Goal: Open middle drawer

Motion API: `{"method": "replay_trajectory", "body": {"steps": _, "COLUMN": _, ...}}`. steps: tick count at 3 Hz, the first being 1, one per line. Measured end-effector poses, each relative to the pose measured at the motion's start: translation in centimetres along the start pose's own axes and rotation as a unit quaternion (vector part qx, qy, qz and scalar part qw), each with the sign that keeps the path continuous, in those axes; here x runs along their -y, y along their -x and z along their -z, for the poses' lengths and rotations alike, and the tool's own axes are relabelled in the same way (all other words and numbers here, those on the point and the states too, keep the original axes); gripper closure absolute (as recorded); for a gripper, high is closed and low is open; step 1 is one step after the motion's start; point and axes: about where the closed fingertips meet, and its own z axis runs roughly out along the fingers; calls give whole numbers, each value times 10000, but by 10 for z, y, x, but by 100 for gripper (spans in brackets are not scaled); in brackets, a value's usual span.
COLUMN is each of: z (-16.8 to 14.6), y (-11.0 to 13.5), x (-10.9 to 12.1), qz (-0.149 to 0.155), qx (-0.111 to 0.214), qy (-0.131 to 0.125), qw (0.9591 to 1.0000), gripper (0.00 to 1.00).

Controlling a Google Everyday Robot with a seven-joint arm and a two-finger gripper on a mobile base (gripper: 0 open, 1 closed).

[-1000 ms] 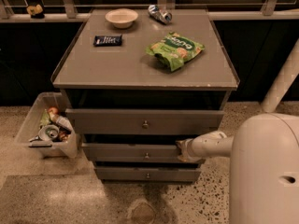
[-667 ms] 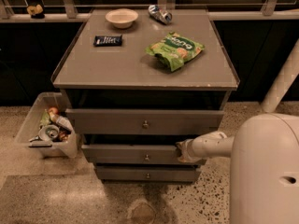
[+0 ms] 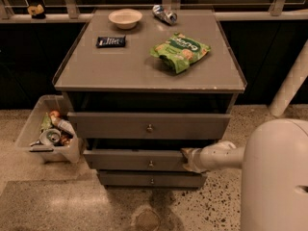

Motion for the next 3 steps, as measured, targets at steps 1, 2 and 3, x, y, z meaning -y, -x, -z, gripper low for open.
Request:
{"method": "replay_trajectory", "body": {"steps": 1, "z": 11, "y": -3, "x": -12, "qz": 123, "qx": 30, "qy": -155, "qw": 9998, "gripper": 100}}
{"method": "replay_trajectory", "body": {"steps": 2, "z": 15, "y": -1, "x": -22, "qz": 94, "qx": 52, "qy": -150, "qw": 9998, "gripper": 100}}
{"method": "replay_trajectory", "body": {"steps": 3, "z": 15, "y": -1, "x": -22, "qz": 94, "qx": 52, "qy": -150, "qw": 9998, "gripper": 100}}
